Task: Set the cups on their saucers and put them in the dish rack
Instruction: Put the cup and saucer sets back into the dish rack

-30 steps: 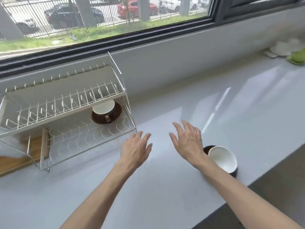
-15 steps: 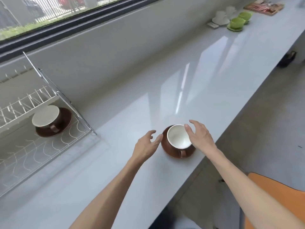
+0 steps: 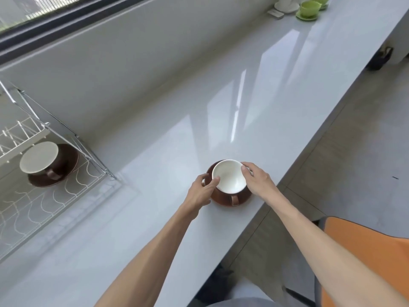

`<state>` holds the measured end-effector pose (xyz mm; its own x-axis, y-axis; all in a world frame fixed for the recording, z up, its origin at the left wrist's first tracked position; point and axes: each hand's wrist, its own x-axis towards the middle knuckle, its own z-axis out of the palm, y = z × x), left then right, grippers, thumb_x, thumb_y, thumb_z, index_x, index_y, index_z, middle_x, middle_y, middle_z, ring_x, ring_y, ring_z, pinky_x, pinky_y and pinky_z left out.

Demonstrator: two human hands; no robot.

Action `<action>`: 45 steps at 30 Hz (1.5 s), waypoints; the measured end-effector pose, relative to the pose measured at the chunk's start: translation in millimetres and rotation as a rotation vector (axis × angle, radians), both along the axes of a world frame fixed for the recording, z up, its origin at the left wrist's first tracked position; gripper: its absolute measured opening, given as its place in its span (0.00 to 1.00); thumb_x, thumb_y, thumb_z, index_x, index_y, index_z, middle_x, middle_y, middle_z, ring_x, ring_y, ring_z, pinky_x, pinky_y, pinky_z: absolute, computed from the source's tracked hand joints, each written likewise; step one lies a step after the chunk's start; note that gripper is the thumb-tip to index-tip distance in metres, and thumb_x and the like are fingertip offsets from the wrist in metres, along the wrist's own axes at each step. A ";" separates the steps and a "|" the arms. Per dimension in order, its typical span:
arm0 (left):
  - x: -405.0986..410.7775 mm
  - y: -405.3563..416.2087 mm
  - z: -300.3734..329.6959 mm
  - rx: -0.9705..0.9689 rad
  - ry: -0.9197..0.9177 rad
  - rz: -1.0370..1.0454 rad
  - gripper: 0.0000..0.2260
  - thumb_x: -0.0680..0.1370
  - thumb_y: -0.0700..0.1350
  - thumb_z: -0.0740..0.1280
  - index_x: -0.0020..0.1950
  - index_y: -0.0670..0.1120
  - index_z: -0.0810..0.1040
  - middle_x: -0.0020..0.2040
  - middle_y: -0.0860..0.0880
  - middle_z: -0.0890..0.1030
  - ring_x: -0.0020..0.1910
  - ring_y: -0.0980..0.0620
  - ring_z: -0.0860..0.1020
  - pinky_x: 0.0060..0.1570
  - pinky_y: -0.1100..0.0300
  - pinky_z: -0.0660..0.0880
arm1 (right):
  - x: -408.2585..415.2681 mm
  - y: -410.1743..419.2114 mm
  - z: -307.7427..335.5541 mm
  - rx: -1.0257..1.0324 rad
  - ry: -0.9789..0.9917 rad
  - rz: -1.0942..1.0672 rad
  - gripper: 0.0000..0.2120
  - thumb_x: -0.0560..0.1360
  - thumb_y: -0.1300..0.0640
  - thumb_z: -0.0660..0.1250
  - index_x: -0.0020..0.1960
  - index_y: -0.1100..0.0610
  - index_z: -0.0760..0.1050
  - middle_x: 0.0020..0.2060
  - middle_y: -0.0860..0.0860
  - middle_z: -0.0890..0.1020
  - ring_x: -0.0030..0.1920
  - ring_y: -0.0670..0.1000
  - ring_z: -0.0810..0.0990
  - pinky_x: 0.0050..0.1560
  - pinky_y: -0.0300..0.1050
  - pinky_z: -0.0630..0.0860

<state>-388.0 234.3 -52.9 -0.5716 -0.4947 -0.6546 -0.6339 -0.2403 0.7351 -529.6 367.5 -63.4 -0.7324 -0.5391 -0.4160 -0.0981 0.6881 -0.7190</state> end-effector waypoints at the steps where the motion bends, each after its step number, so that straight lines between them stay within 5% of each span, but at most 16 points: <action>1: -0.5 1.1 -1.0 0.001 0.005 0.008 0.26 0.77 0.57 0.68 0.73 0.51 0.70 0.61 0.48 0.78 0.60 0.49 0.80 0.60 0.50 0.80 | -0.3 0.0 -2.3 0.004 -0.011 0.000 0.18 0.84 0.49 0.54 0.70 0.53 0.73 0.63 0.53 0.80 0.65 0.56 0.75 0.59 0.46 0.69; 7: 4.6 3.0 -1.2 -0.020 0.063 0.031 0.19 0.78 0.52 0.70 0.68 0.54 0.74 0.61 0.45 0.79 0.61 0.45 0.80 0.59 0.49 0.81 | 0.2 -1.1 -9.3 -0.019 -0.008 -0.005 0.18 0.84 0.51 0.55 0.69 0.53 0.75 0.55 0.51 0.81 0.56 0.53 0.76 0.53 0.43 0.67; 24: 95.8 -48.2 26.6 -0.052 0.126 0.257 0.18 0.79 0.50 0.70 0.68 0.52 0.76 0.60 0.40 0.82 0.60 0.41 0.82 0.59 0.46 0.81 | 63.1 -82.0 22.8 -0.128 0.004 0.219 0.17 0.83 0.50 0.57 0.69 0.50 0.75 0.63 0.49 0.80 0.64 0.51 0.75 0.57 0.41 0.67; 28: 140.7 -66.4 34.1 -0.061 0.146 0.363 0.17 0.79 0.48 0.70 0.68 0.51 0.77 0.55 0.40 0.84 0.51 0.45 0.83 0.51 0.52 0.83 | 97.6 -115.5 31.4 -0.143 0.015 0.320 0.17 0.83 0.49 0.58 0.68 0.50 0.76 0.62 0.49 0.81 0.64 0.51 0.75 0.58 0.41 0.68; 34: 218.2 -91.2 45.5 -0.113 0.141 0.536 0.17 0.79 0.47 0.70 0.68 0.50 0.77 0.55 0.39 0.84 0.53 0.43 0.83 0.55 0.47 0.83 | 166.3 -169.5 45.3 -0.183 0.017 0.482 0.17 0.82 0.49 0.58 0.68 0.51 0.76 0.59 0.50 0.81 0.61 0.52 0.76 0.63 0.53 0.76; 37: 256.5 -101.4 51.8 -0.137 0.130 0.628 0.17 0.79 0.46 0.70 0.67 0.49 0.77 0.57 0.39 0.84 0.58 0.40 0.83 0.55 0.46 0.82 | 202.0 -194.6 50.4 -0.198 0.017 0.563 0.17 0.82 0.49 0.59 0.67 0.51 0.77 0.59 0.51 0.81 0.60 0.53 0.77 0.62 0.55 0.77; 42: 309.9 -119.0 60.0 -0.160 0.123 0.750 0.14 0.78 0.47 0.70 0.64 0.52 0.78 0.55 0.41 0.84 0.58 0.42 0.83 0.50 0.51 0.83 | 252.1 -228.3 58.9 -0.220 -0.019 0.668 0.15 0.82 0.47 0.58 0.63 0.47 0.79 0.44 0.40 0.79 0.54 0.53 0.77 0.60 0.57 0.79; 45: 334.4 -129.8 63.9 -0.175 0.114 0.806 0.15 0.78 0.46 0.71 0.66 0.51 0.78 0.56 0.41 0.84 0.58 0.42 0.83 0.54 0.48 0.83 | 276.4 -247.2 62.9 -0.226 -0.031 0.715 0.15 0.82 0.47 0.58 0.63 0.47 0.79 0.46 0.43 0.80 0.55 0.53 0.78 0.59 0.58 0.79</action>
